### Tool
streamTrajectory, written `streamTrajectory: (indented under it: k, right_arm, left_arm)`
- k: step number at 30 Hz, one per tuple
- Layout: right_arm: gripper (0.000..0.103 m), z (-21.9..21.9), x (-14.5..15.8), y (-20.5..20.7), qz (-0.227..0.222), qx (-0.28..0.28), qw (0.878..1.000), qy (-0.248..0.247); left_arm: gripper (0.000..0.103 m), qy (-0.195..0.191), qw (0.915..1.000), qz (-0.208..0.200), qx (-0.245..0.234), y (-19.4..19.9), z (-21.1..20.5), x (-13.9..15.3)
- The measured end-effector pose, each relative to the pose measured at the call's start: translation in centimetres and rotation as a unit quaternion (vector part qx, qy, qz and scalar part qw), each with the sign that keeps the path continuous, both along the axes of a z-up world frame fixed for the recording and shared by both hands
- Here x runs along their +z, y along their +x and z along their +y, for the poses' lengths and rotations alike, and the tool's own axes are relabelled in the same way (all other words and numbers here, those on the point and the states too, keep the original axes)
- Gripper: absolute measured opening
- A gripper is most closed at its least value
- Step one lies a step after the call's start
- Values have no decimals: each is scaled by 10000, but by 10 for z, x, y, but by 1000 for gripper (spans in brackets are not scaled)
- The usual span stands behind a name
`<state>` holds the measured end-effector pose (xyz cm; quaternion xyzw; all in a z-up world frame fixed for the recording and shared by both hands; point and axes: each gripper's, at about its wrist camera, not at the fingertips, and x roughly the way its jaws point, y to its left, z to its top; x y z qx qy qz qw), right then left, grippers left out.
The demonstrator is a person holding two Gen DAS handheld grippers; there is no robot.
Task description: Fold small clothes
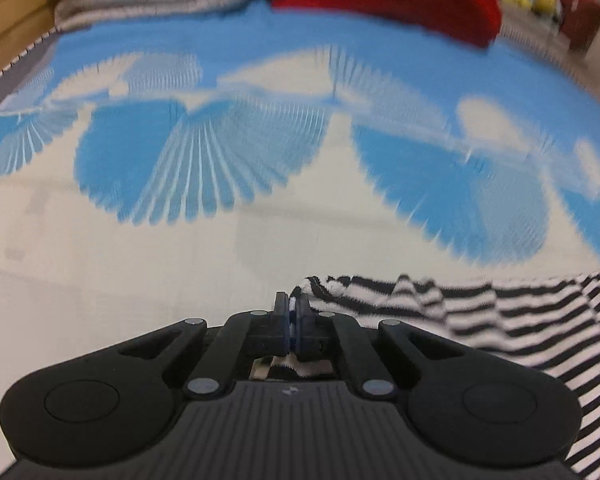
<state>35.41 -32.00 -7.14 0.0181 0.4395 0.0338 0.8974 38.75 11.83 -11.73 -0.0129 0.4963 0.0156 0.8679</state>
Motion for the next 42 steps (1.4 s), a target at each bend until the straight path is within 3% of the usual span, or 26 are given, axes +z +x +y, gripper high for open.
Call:
streamTrajectory:
  k: [3, 7, 10, 13, 15, 18, 20, 23, 26, 29, 32, 40, 41, 42]
  right_arm:
    - [9, 2, -27, 9, 608, 11, 9982, 1]
    - [23, 4, -13, 3, 463, -30, 9989, 33]
    - [32, -7, 8, -10, 415, -62, 9982, 438]
    - [32, -19, 40, -37, 310, -67, 9974, 640]
    - [32, -30, 64, -61, 141, -116, 9965, 821]
    - [35, -46, 90, -100, -21, -173, 9938, 1097]
    - [41, -55, 95, -131, -63, -278, 9924, 1200]
    - [41, -66, 81, -168, 172, -600, 9888, 1353]
    - [41, -69, 61, -185, 607, -800, 9870, 1258]
    - [41, -76, 49, -193, 750, -927, 9861, 1156]
    - [41, -86, 37, -196, 993, -1091, 9820, 1182]
    - [41, -84, 16, -193, 1579, -1149, 9729, 1236]
    - [41, -82, 15, -193, 1591, -1148, 9733, 1195]
    - [41, -80, 15, -193, 1596, -1130, 9739, 1150]
  left_arm:
    - [7, 249, 9996, 84, -96, -1, -6, -6]
    - [36, 375, 9989, 127, -249, -15, -6, 10]
    - [37, 184, 9994, -64, -282, -32, 11, 36]
    - [37, -231, 9994, -246, -26, -61, 34, 76]
    - [38, -494, 9981, -357, -19, -92, 45, 99]
    - [38, -571, 9972, -483, 34, -143, 55, 111]
    - [38, -738, 9966, -333, 164, -170, 60, 102]
    - [38, -1178, 9914, 120, 559, -194, 67, 72]
    - [38, -1138, 9900, 433, 705, -202, 69, 57]
    - [45, -1462, 9838, 420, 946, -204, 78, 55]
    - [45, -1623, 9785, 675, 1077, -199, 75, 44]
    - [43, -1432, 9789, 915, 1133, -198, 52, 21]
    - [41, -1408, 9790, 922, 1147, -198, 52, 20]
    - [30, -1369, 9795, 932, 1148, -197, 51, 19]
